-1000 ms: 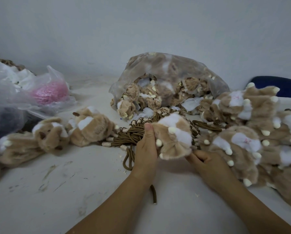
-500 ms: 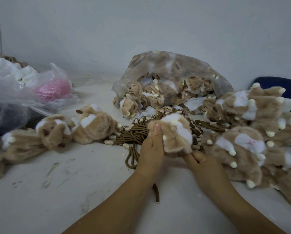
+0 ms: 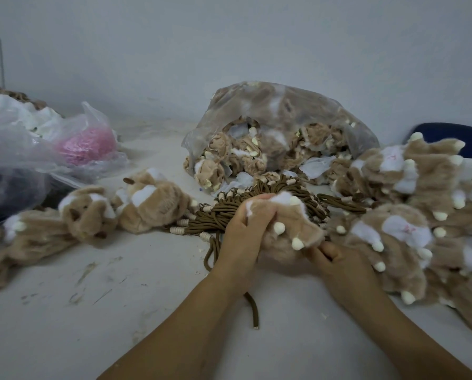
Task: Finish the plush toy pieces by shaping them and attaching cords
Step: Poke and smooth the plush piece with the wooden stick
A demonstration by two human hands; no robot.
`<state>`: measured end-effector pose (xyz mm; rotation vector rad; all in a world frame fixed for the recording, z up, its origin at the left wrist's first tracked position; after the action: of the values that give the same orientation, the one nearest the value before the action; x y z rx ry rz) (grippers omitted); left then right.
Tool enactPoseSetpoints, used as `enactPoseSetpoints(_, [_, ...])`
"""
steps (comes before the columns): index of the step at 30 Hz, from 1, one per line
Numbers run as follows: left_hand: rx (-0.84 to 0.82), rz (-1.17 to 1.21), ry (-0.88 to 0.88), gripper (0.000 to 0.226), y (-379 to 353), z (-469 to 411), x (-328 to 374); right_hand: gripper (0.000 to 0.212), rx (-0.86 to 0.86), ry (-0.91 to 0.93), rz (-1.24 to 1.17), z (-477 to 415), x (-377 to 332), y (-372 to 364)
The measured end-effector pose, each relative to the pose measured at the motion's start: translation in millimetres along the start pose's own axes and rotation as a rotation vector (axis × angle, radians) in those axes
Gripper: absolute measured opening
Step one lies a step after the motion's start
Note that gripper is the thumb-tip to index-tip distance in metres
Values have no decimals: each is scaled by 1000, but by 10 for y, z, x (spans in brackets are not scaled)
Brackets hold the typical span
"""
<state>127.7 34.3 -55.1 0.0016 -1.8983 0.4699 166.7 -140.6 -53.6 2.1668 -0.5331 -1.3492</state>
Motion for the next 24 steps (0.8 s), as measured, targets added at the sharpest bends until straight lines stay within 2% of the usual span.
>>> enactPoseSetpoints(3, [17, 35, 48, 45, 5, 17, -23, 46, 9, 16, 37, -1, -9, 15])
enactPoseSetpoints(6, [56, -6, 38, 46, 40, 18, -6, 50, 1, 33, 61, 6, -34, 11])
enactPoseSetpoints(10, [92, -30, -15, 29, 75, 10, 48, 64, -5, 35, 70, 19, -82, 40])
enactPoseSetpoints(12, [91, -27, -39, 27, 76, 21, 83, 68, -5, 44, 68, 19, -118, 81])
enactPoseSetpoints(15, [59, -33, -54, 34, 24, 53, 118, 56, -49, 76, 89, 19, -169, 92])
enactPoseSetpoints(18, [40, -65, -60, 52, -62, 88, 144, 39, -95, 34, -32, 42, -177, 55])
enactPoseSetpoints(21, [51, -95, -88, 57, -92, 102, 160, 36, -120, -56, -148, 67, -140, -39])
enactPoseSetpoints(24, [65, -109, -105, 58, -84, 121, 141, 43, -118, -102, -128, 68, -73, -103])
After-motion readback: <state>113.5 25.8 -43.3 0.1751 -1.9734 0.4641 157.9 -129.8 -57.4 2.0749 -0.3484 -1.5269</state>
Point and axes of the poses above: each hand's wrist, its own z-axis away from the middle knuckle, its own y-axis out of the back of the hand, x = y × z, the point moved 9 cm from there along -z, towards the middle knuckle, and after that the axes turned 5 degrees about -y, right-handed, at the moved point
